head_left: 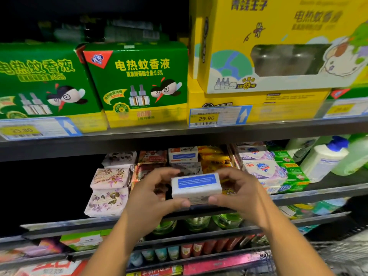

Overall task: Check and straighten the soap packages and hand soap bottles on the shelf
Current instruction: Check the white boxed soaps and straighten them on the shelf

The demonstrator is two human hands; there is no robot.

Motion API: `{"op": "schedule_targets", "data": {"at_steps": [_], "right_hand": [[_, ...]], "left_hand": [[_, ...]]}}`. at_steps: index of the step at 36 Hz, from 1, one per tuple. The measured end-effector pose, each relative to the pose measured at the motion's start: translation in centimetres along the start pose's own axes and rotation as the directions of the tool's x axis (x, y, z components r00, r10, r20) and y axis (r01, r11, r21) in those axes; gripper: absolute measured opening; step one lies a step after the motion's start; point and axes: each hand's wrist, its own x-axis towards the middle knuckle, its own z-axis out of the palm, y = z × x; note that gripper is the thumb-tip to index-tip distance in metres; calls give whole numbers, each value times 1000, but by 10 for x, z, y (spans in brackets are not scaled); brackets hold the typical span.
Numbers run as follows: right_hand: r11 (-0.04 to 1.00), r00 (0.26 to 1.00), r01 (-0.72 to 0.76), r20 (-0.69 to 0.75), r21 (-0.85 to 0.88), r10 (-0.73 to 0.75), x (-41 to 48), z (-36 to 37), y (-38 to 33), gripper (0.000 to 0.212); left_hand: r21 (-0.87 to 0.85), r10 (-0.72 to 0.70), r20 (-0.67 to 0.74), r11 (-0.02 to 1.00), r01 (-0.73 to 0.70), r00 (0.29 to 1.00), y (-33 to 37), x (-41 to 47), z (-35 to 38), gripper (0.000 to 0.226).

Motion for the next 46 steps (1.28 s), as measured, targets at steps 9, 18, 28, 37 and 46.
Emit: {"op": "schedule_targets", "data": {"at_steps": [9,18,28,37,46], "right_hand": [[956,965,261,39,-133,-258,5,28,-12,45],[980,983,176,-42,-94,-181,8,4,-4,50],[895,953,-300,68,331,294,19,23,-17,12],[867,899,-438,100,237,427,27,17,-10,16],[987,986,49,162,-150,-24,37,34,-16,57]], "left_hand": [[229,30,72,972,-46,997,-16,0,21,54],[-107,-38,-53,994,32,998,-8,4,1,51],[-503,-465,149,725,472,873,14,22,0,26],[-331,-535,301,718,613,789,6,37,-10,29],[149,-345,445,938,312,826,-10,37,-55,87]]}}
